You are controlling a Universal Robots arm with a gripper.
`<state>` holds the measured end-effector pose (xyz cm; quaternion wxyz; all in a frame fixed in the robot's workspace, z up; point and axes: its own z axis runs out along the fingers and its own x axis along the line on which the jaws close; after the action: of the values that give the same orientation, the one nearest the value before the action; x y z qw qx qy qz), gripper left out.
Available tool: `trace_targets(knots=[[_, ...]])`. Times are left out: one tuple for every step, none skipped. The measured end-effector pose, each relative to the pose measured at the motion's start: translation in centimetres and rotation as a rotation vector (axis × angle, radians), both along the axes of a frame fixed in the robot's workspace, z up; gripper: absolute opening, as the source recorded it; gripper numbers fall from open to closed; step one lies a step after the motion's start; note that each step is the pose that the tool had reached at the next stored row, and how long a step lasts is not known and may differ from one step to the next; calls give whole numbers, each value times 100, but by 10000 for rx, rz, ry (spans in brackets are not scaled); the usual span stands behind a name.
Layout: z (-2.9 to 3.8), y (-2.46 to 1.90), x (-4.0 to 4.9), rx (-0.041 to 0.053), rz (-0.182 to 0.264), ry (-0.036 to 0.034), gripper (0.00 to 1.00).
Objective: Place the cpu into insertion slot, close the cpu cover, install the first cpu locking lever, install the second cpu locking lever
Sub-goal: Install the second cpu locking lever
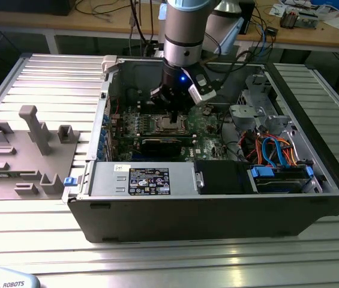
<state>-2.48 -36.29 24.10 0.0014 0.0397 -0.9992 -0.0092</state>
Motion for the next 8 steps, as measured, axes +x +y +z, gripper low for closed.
trace_targets(knots=[[32, 0, 0, 3, 0, 1, 11], [41, 0, 0, 8, 0, 0, 11], [43, 0, 0, 14, 0, 0, 11], [43, 0, 0, 16, 0, -1, 11], [42, 0, 0, 17, 0, -1, 11], [43, 0, 0, 15, 1, 0, 11], [43, 0, 0, 14, 1, 0, 11], [43, 0, 0, 15, 1, 0, 11]])
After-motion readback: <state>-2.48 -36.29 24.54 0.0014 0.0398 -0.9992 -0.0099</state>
